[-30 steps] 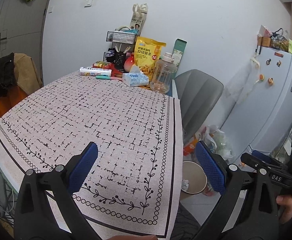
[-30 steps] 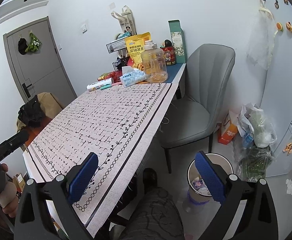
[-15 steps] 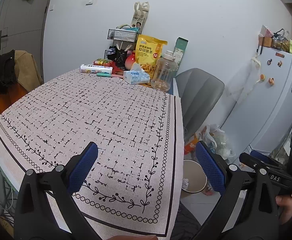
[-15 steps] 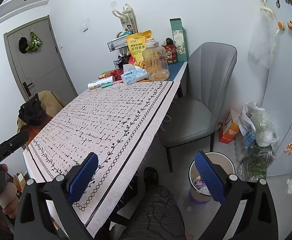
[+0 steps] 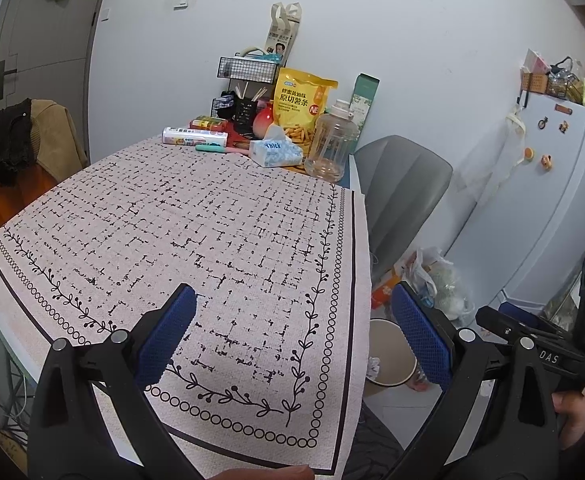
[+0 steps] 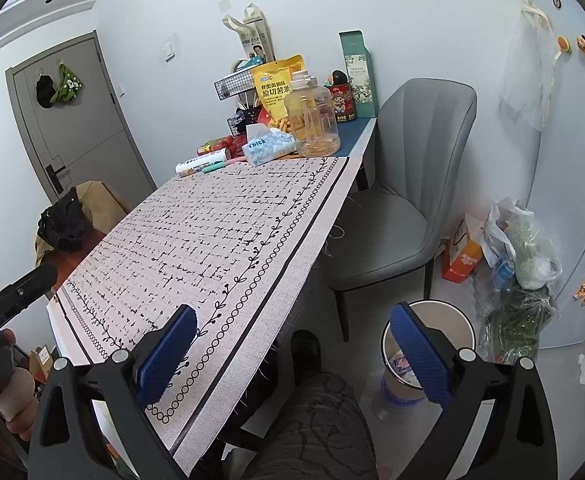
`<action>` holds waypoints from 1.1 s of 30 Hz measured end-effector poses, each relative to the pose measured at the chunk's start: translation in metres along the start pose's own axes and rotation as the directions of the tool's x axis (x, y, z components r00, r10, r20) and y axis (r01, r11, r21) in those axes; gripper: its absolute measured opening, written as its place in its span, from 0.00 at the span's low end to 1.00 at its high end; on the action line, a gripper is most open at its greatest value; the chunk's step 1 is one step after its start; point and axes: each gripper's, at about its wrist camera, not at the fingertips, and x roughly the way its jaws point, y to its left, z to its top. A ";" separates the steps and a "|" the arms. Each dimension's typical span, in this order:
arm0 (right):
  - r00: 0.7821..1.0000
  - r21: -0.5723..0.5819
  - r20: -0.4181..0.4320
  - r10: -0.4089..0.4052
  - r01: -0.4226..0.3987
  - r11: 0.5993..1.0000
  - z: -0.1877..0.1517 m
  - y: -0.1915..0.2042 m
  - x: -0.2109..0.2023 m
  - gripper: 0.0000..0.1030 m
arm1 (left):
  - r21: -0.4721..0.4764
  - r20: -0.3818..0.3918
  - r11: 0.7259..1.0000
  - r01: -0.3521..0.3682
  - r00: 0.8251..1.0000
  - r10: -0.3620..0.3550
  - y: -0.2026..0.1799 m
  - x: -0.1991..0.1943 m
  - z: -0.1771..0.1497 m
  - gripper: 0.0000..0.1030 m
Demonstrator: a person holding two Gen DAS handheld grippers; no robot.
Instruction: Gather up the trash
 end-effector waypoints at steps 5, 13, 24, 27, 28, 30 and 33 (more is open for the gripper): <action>1.000 -0.002 -0.006 0.003 -0.003 1.000 0.000 0.002 0.002 0.92 | -0.004 0.002 1.000 -0.003 1.000 0.003 0.002 -0.001 0.000 0.94; 1.000 -0.011 -0.003 0.002 -0.002 1.000 0.001 0.006 0.001 0.92 | -0.008 -0.001 1.000 0.000 1.000 0.000 0.004 0.000 -0.001 0.94; 1.000 -0.009 -0.005 0.004 -0.004 1.000 0.001 0.003 0.002 0.92 | -0.004 -0.001 1.000 -0.001 1.000 0.001 0.002 -0.001 -0.002 0.94; 1.000 -0.009 -0.005 0.003 -0.003 1.000 0.001 0.003 0.002 0.92 | -0.002 -0.006 1.000 -0.002 1.000 0.002 0.001 0.001 -0.003 0.94; 1.000 -0.008 -0.006 0.004 -0.004 1.000 0.000 0.003 0.002 0.92 | 0.000 -0.007 1.000 -0.004 1.000 0.004 0.000 0.002 -0.004 0.94; 1.000 -0.007 -0.007 0.003 -0.003 1.000 0.000 0.003 0.003 0.92 | 0.008 -0.010 1.000 -0.002 1.000 0.002 -0.002 0.002 -0.005 0.94; 1.000 -0.004 -0.011 0.002 -0.002 1.000 -0.001 0.002 0.005 0.92 | 0.014 -0.017 1.000 0.001 1.000 -0.001 -0.004 0.004 -0.007 0.94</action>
